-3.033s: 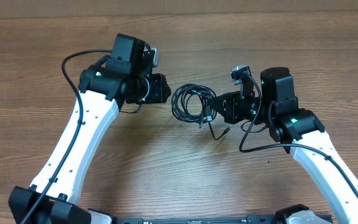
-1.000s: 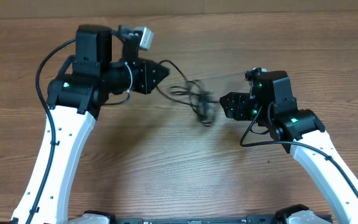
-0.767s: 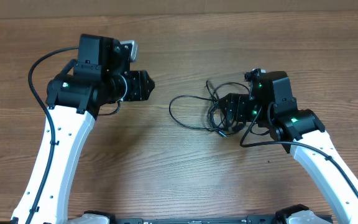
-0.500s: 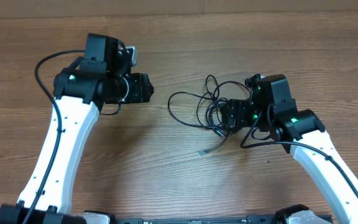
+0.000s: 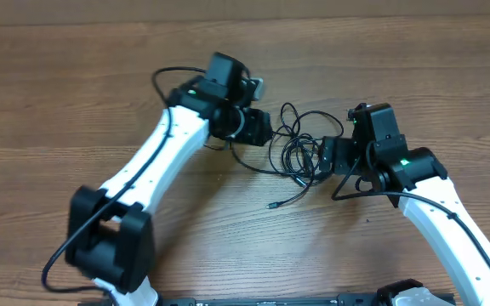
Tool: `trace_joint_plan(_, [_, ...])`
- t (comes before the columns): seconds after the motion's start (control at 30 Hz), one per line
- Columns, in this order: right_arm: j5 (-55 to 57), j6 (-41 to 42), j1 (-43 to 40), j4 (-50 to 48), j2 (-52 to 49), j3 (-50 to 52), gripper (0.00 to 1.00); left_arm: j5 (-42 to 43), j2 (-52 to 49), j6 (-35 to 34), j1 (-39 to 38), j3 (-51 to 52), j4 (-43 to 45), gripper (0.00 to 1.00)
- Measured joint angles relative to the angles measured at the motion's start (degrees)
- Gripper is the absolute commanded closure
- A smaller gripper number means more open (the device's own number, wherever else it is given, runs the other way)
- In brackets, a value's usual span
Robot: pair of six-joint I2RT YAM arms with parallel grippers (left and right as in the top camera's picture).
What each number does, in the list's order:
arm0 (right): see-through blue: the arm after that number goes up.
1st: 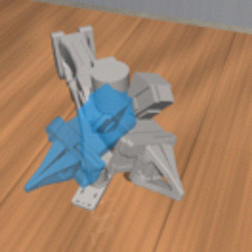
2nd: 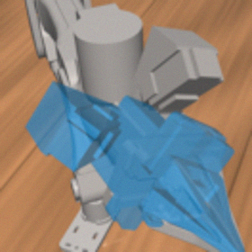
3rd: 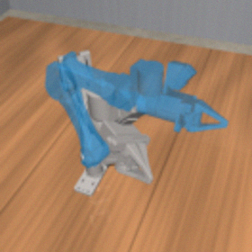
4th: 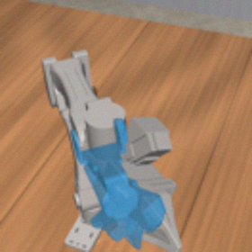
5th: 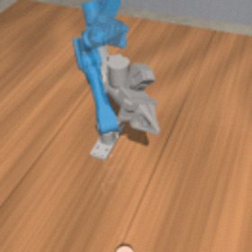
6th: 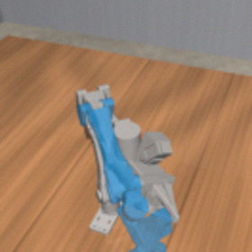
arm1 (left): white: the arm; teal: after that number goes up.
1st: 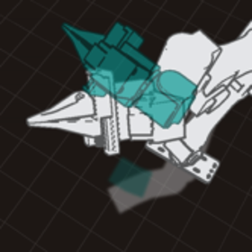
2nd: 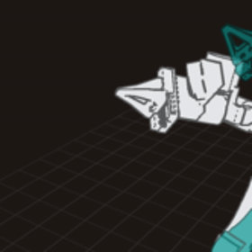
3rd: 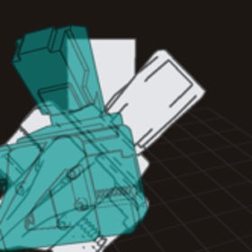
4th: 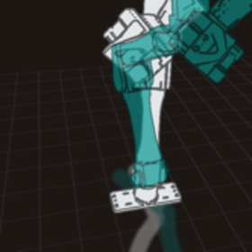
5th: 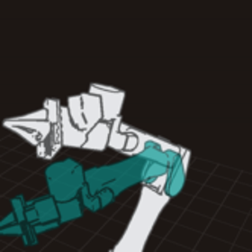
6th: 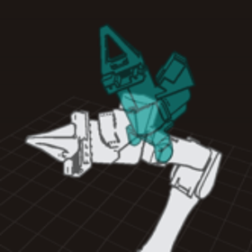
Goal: Untangle cables
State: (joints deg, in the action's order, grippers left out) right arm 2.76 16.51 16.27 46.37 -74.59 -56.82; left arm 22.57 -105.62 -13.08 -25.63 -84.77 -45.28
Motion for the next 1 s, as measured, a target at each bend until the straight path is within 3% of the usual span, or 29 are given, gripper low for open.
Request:
trace_joint_plan(0.43, [-0.3,0.0,-4.3,4.0,0.1,-4.4,0.05,-1.6,-13.5,-0.2,-7.3,0.0,11.6,0.41])
trace_joint_plan(0.47, [-0.5,0.0,-4.5,4.0,0.1,-4.4,0.05,-1.6,-14.0,-0.3,-7.8,0.0,12.1,0.48])
trace_joint_plan(0.53, [-0.9,0.0,-4.6,4.1,0.1,-4.4,0.05,-1.7,-15.0,-1.1,-8.8,0.0,12.5,0.74])
trace_joint_plan(0.57, [-1.0,0.0,-4.6,4.1,0.1,-4.4,0.05,-1.7,-15.2,-1.3,-9.0,0.0,12.6,0.96])
trace_joint_plan(0.77, [-1.2,0.0,-4.6,4.1,0.1,-4.4,0.0,-1.6,-15.3,-1.5,-9.2,-1.4,9.9,0.96])
trace_joint_plan(1.0, [-5.2,-0.5,-4.6,3.5,0.1,-4.4,0.0,-0.5,-13.8,-0.9,-6.3,-11.4,-4.7,0.96])
